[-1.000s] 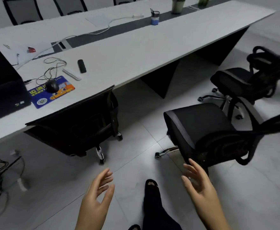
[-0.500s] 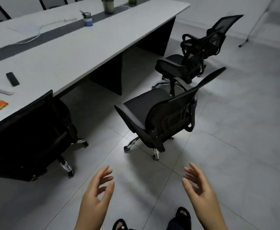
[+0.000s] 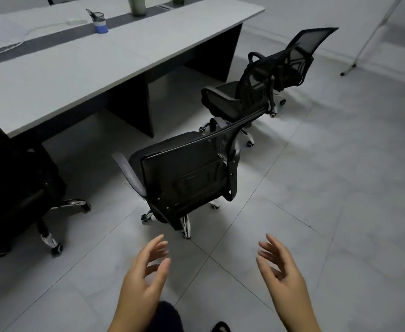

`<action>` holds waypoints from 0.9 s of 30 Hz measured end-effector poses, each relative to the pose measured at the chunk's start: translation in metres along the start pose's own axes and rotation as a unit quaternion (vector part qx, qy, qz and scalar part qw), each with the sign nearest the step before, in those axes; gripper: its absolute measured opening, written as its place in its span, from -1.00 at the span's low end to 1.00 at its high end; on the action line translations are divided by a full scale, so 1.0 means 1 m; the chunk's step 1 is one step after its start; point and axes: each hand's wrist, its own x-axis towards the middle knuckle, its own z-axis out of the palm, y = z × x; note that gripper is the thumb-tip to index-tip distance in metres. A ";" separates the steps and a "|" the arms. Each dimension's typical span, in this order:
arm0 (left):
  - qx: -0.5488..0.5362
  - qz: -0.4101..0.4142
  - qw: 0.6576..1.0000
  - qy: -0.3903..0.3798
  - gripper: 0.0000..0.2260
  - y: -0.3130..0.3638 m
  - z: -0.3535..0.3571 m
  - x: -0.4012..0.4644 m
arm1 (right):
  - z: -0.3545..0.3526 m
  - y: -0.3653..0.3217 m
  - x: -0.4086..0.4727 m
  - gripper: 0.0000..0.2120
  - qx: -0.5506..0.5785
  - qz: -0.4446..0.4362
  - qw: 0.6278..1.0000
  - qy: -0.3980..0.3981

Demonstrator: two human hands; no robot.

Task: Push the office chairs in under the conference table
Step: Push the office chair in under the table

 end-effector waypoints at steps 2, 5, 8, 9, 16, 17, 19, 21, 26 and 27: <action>0.007 0.000 1.000 0.014 -0.69 0.007 0.015 0.011 | -0.012 0.000 0.019 -0.58 0.002 -0.002 1.000 -0.001; 0.013 0.002 0.999 0.035 -0.67 0.015 0.031 0.035 | -0.021 0.000 0.052 -0.57 0.003 -0.008 1.000 -0.013; 0.023 0.015 0.999 0.046 -0.68 0.025 0.048 0.069 | -0.026 -0.008 0.090 -0.57 -0.001 -0.016 1.000 -0.022; 0.031 0.023 0.998 0.049 -0.67 0.031 0.052 0.083 | -0.028 -0.012 0.104 -0.57 -0.001 -0.021 1.000 -0.019; 0.214 0.150 0.962 0.081 -0.70 0.064 0.056 0.180 | -0.030 -0.055 0.211 -0.63 -0.033 -0.079 0.996 -0.016; 0.273 0.181 0.941 0.088 -0.65 0.064 0.055 0.194 | -0.027 -0.060 0.227 -0.62 -0.049 -0.094 0.994 -0.024; 0.363 0.214 0.903 0.089 -0.52 0.059 0.053 0.220 | -0.022 -0.070 0.257 -0.61 -0.089 -0.138 0.986 -0.037; 0.415 0.191 0.886 0.077 -0.44 0.052 0.053 0.238 | -0.017 -0.081 0.287 -0.63 -0.138 -0.203 0.968 -0.046; 0.540 0.149 0.824 0.086 -0.37 0.041 0.059 0.263 | 0.004 -0.085 0.375 -0.54 -0.341 -0.390 0.838 -0.173; 0.553 0.144 0.816 0.093 -0.37 0.041 0.059 0.266 | 0.009 -0.084 0.392 -0.52 -0.378 -0.433 0.796 -0.189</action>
